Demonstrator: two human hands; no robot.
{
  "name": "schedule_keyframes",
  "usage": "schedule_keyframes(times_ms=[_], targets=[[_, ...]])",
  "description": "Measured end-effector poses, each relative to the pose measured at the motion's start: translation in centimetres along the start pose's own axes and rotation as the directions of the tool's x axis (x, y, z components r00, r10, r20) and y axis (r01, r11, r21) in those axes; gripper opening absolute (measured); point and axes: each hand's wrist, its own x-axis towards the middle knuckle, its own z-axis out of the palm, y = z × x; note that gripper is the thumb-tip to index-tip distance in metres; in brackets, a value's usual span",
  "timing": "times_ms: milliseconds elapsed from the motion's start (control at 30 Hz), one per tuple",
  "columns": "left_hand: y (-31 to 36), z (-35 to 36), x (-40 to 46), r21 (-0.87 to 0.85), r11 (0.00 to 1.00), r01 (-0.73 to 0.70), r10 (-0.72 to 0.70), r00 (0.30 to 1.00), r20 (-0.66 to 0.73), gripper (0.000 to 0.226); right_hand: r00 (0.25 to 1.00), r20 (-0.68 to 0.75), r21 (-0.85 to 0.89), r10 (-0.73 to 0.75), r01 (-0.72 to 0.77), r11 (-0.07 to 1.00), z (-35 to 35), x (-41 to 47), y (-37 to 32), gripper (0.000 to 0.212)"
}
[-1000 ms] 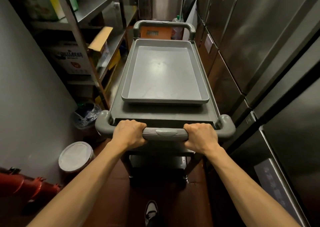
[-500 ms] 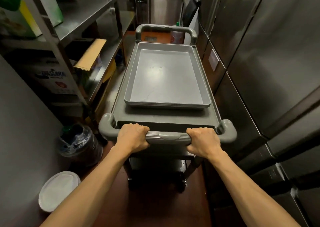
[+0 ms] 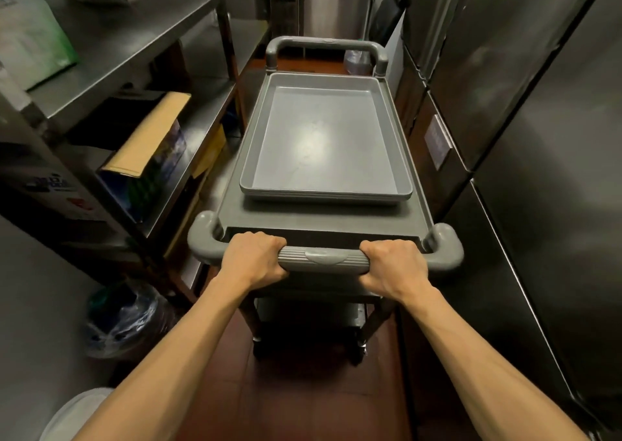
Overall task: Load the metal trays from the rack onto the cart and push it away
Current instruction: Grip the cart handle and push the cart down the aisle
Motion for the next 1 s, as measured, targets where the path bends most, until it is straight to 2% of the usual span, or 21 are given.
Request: schedule_keyframes(times_ms=[267,567,1000], targets=[[-2.6,0.1,11.9,-0.01,1.0,-0.007,0.007,1.0,0.02,0.029,0.999,0.033,-0.041,-0.006,0.007,0.999,2.8,10.9,5.5,0.025],[-7.7,1.0,25.6,0.02,0.999,-0.026,0.026,1.0,-0.002,0.033,0.999,0.005,-0.066,0.045,-0.045,0.997,5.5,24.1,10.1,0.027],[-15.3,1.5,43.4,0.003,1.0,-0.015,0.015,1.0,0.018,0.03,0.998,-0.048,-0.048,0.037,-0.039,0.998,10.1,42.0,15.6,0.03]])
